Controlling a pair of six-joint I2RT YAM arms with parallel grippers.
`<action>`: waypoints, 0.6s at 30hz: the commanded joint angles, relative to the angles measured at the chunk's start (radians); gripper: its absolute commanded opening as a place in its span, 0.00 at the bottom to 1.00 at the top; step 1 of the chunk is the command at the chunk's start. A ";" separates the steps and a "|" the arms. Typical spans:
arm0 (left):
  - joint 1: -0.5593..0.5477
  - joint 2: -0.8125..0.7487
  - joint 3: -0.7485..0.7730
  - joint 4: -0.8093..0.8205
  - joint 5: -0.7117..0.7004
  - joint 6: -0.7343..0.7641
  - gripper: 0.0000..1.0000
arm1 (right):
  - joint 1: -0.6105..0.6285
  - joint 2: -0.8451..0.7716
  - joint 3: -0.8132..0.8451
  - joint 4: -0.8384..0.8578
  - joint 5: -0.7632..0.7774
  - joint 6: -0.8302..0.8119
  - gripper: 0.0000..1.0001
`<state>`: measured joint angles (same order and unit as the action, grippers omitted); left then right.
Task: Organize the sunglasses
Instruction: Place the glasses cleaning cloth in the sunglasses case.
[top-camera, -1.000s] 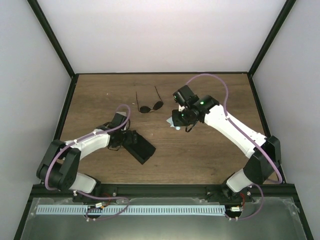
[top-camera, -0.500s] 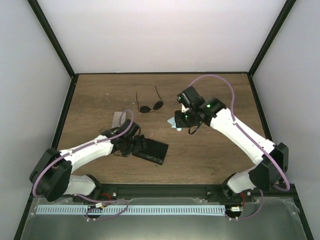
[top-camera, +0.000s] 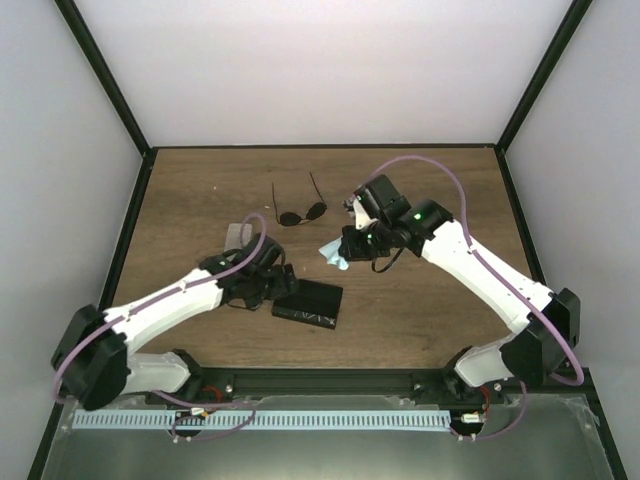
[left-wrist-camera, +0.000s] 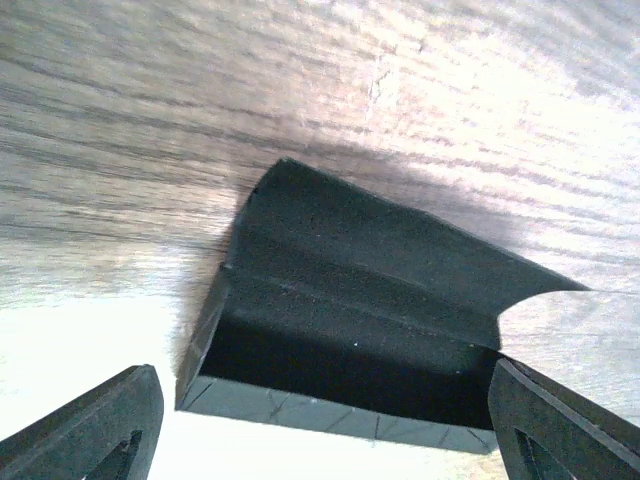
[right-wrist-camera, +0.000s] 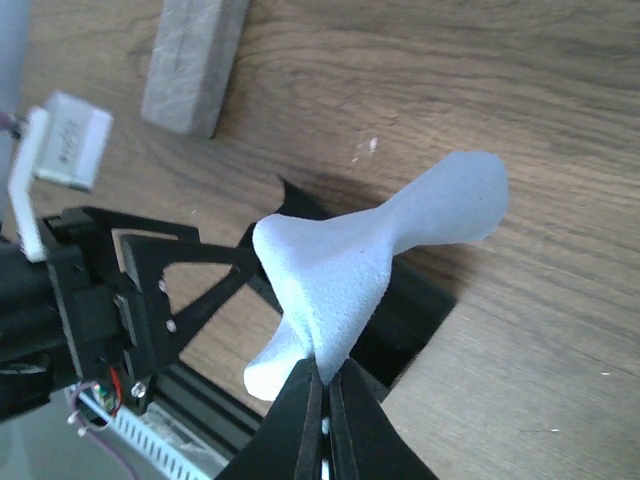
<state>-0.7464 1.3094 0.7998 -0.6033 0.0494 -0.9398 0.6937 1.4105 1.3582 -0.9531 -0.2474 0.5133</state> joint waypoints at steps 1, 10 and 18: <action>0.047 -0.150 0.009 -0.086 -0.044 -0.018 0.92 | 0.049 -0.016 0.040 0.015 -0.094 -0.008 0.01; 0.254 -0.238 -0.064 -0.084 0.032 -0.023 0.95 | 0.202 0.063 0.097 0.006 -0.136 -0.029 0.01; 0.272 -0.306 -0.100 -0.104 0.021 -0.039 0.95 | 0.277 0.191 0.136 0.031 -0.162 -0.071 0.01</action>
<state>-0.4824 1.0454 0.7158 -0.6842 0.0650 -0.9676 0.9478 1.5463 1.4422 -0.9367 -0.3767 0.4824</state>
